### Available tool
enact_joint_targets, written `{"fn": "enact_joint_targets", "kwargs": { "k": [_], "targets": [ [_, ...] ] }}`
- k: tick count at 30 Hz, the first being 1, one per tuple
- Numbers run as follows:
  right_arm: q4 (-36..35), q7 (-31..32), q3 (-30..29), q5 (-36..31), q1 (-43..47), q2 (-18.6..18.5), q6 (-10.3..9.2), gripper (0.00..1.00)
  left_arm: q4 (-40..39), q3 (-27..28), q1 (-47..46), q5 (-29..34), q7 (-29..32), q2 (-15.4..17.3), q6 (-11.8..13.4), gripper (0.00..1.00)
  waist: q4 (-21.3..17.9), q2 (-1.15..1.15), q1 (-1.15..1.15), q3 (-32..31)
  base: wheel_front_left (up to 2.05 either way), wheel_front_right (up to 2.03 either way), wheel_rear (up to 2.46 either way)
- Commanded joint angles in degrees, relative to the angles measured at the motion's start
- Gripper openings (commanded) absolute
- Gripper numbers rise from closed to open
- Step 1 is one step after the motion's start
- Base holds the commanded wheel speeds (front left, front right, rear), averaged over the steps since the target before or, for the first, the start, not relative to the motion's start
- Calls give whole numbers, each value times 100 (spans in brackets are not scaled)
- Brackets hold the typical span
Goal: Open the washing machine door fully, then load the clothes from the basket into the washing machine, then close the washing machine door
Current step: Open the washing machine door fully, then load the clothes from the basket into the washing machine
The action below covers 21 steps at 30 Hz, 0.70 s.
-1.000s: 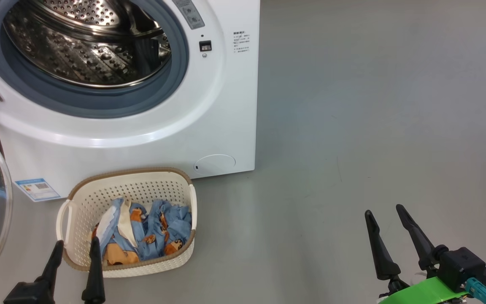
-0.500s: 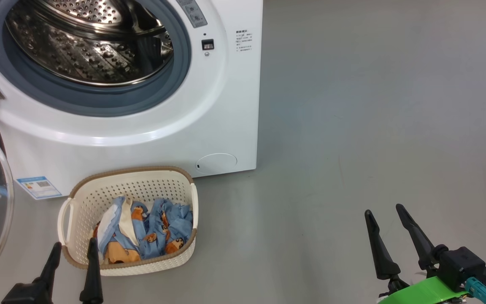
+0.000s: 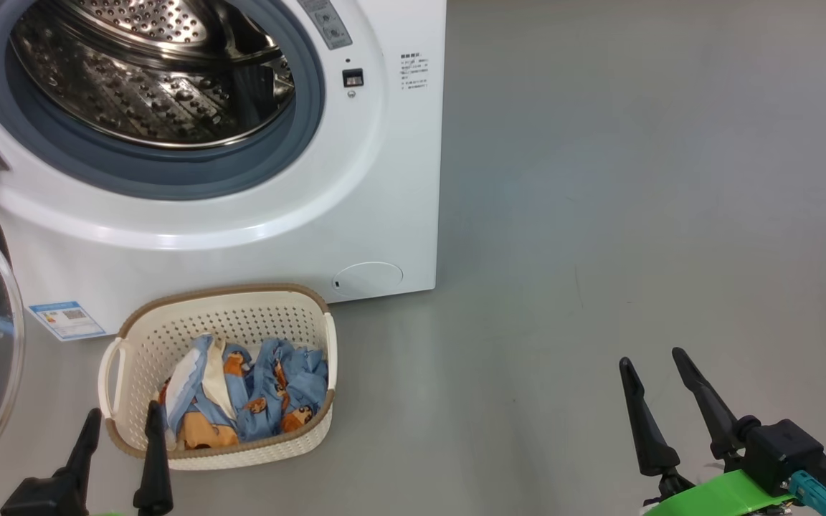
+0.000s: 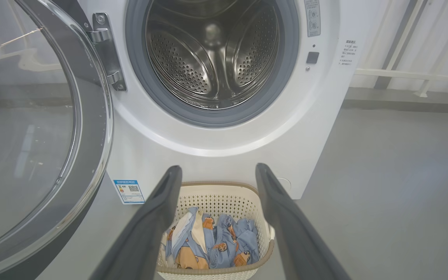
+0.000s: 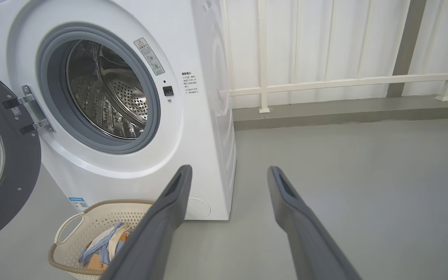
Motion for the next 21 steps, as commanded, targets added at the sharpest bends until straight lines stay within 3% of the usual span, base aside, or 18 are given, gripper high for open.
{"fn": "enact_joint_targets", "kwargs": {
  "k": [1,9,21],
  "targets": [
    [-91,-69,158,-23,-159,-2,8,100,-94,207,-235,-17,-62,114,42,100,5,0,0,-1,38,-38,0],
    [-70,-69,178,-19,-146,-2,8,100,-42,202,-228,-45,-79,113,89,100,39,0,0,-8,99,-99,0],
    [-81,-69,207,5,-140,-34,8,100,1,253,-265,-55,-187,101,166,100,84,0,0,27,183,-183,0]
  ]
}}
